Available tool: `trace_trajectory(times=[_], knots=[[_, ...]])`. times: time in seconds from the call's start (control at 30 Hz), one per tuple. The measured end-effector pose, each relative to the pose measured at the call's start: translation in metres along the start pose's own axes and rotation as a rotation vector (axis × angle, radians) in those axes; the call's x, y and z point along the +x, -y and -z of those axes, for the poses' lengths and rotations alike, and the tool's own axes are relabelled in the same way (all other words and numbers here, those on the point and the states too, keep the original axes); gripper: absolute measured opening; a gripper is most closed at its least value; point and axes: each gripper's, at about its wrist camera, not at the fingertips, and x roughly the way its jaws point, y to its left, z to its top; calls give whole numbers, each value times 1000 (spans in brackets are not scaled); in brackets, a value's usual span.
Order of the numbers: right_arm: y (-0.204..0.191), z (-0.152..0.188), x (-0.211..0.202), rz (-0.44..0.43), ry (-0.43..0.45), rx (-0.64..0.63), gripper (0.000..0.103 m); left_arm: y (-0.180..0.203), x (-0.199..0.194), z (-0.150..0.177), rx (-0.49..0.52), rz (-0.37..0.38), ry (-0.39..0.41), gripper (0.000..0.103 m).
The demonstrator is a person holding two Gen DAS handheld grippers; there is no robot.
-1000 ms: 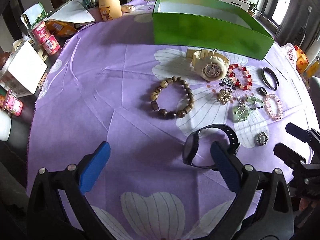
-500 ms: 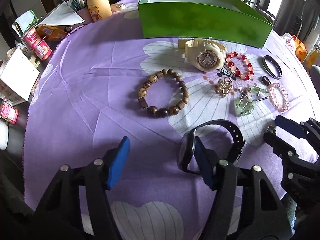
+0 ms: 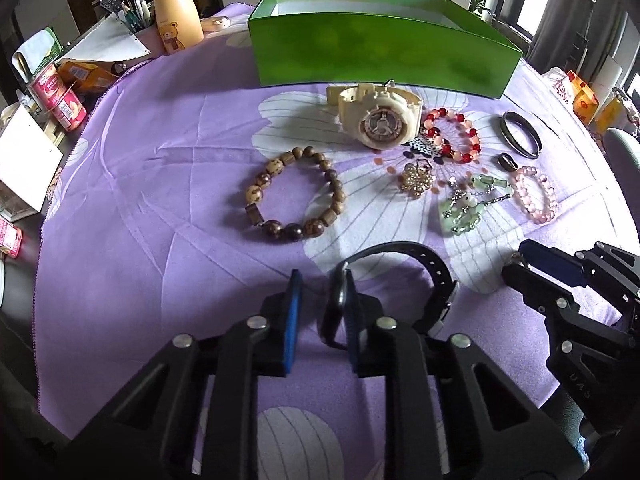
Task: Organize jewelry
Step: 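Grasp the black strap watch with the left tool while the right tool grasps a small silver ring, then carry both held items over the green box and open both tools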
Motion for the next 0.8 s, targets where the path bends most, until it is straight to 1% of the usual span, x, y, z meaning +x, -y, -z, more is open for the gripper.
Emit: trace_trajectory(times=[0.03,0.17,0.23,0.3,0.37,0.43,0.53,0.63,0.73,0.8], knots=[[-1,-1,-1,2,4,-2,21,0,0,0,-4,5,-2,11],[-1,-6,-7,6,20,-4,21,-7,-1,-2,-45,37,-12,10],[0,-10,-11,6,31,-1,21,-11,-3,-3,-67,59,-11,8],[4,-16,-15,-8,39,18,21,-14,-6,-6,-77,69,-5,8],[11,-23,-19,-52,44,63,21,-17,-12,-11,-86,84,7,8],[19,-34,-25,-69,63,93,21,-18,-18,-19,-91,93,24,8],[29,-55,-40,-52,109,100,21,-19,-29,-33,-95,100,61,8],[32,-66,-55,-47,156,97,21,-19,-40,-47,-102,109,105,8],[35,-68,-57,-53,158,98,21,-19,-49,-56,-108,126,131,8],[35,-68,-55,-42,152,89,21,-19,-52,-63,-108,127,144,8]])
